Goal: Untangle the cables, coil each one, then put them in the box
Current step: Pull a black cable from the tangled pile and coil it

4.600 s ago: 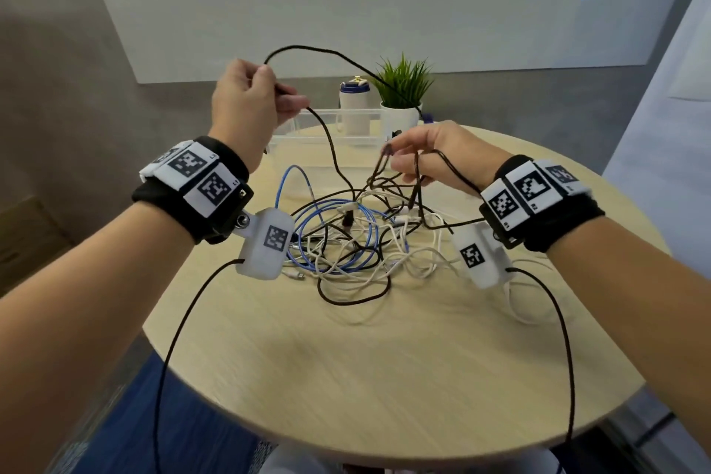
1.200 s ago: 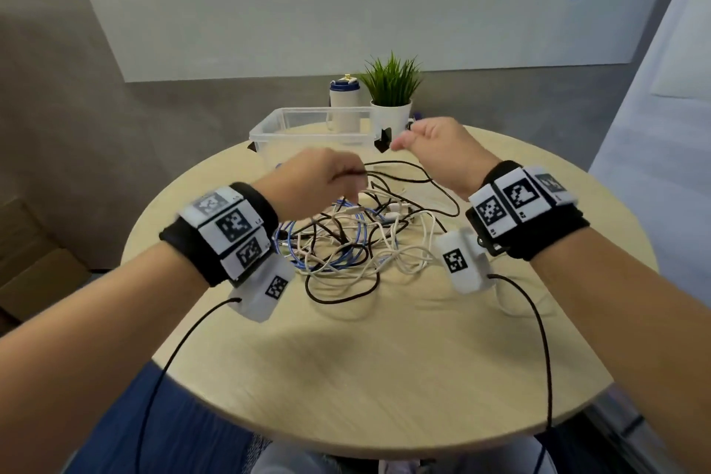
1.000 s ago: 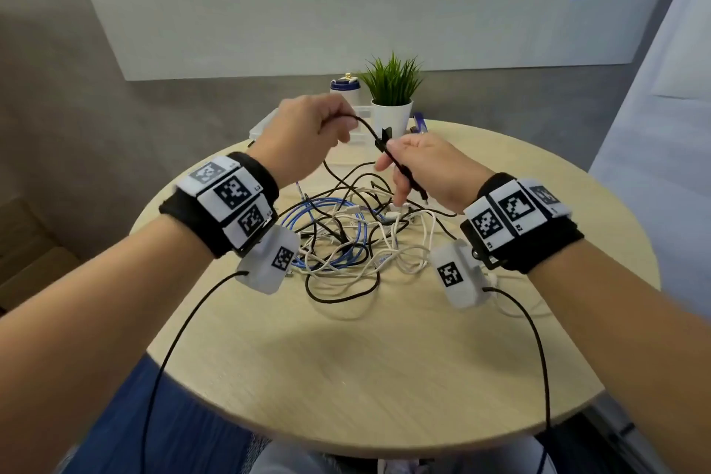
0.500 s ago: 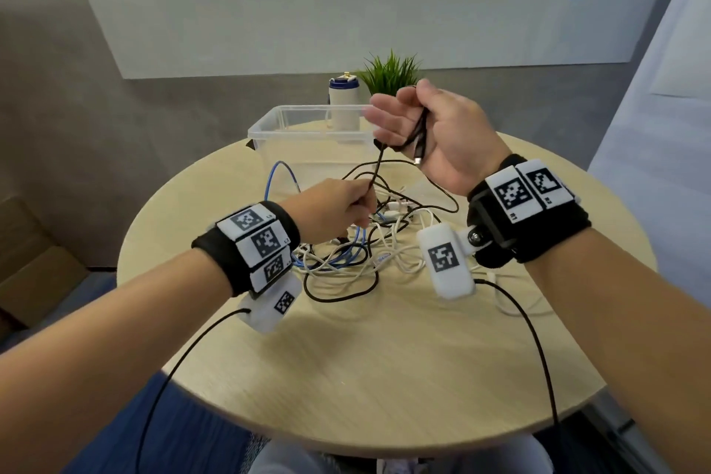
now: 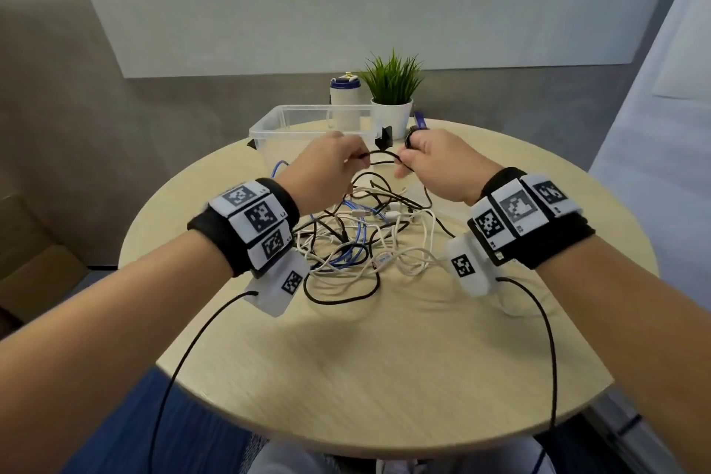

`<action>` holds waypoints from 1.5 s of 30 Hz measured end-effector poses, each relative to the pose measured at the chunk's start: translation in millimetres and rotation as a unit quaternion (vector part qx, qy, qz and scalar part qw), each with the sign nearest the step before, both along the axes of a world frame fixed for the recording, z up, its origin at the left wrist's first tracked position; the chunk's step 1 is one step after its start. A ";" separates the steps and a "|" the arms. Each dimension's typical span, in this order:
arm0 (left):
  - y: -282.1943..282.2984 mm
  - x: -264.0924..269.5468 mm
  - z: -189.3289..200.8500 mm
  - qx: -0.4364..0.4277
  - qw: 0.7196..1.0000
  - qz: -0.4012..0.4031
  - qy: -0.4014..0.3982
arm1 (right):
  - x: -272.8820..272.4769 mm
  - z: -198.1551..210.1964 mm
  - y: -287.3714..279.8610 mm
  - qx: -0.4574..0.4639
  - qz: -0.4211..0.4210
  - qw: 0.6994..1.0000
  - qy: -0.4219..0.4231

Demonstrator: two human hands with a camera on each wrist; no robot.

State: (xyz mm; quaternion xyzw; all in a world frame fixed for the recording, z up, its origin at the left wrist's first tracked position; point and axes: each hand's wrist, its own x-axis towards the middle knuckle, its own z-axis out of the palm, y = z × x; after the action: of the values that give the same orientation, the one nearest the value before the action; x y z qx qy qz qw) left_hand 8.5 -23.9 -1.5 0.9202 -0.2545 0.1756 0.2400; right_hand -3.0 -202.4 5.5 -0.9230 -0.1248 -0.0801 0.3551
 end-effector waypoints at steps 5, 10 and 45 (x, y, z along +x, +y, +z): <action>5.0 4.2 18.9 -0.082 0.996 0.014 -0.018 | -2.4 -4.8 2.5 0.105 0.072 0.987 0.098; 13.8 7.4 21.9 -0.040 0.999 0.024 -0.019 | -11.5 4.6 4.0 0.263 0.133 0.947 0.127; 7.1 3.6 20.9 -0.118 0.990 -0.015 0.073 | -11.7 9.3 5.7 0.298 0.143 0.940 0.083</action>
State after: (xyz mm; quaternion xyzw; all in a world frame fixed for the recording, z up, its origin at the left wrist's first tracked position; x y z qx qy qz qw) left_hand 12.0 -16.8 19.4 0.8919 -0.2274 0.1332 0.3675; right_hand -14.7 -196.7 14.8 -0.7504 -0.1960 0.0153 0.6311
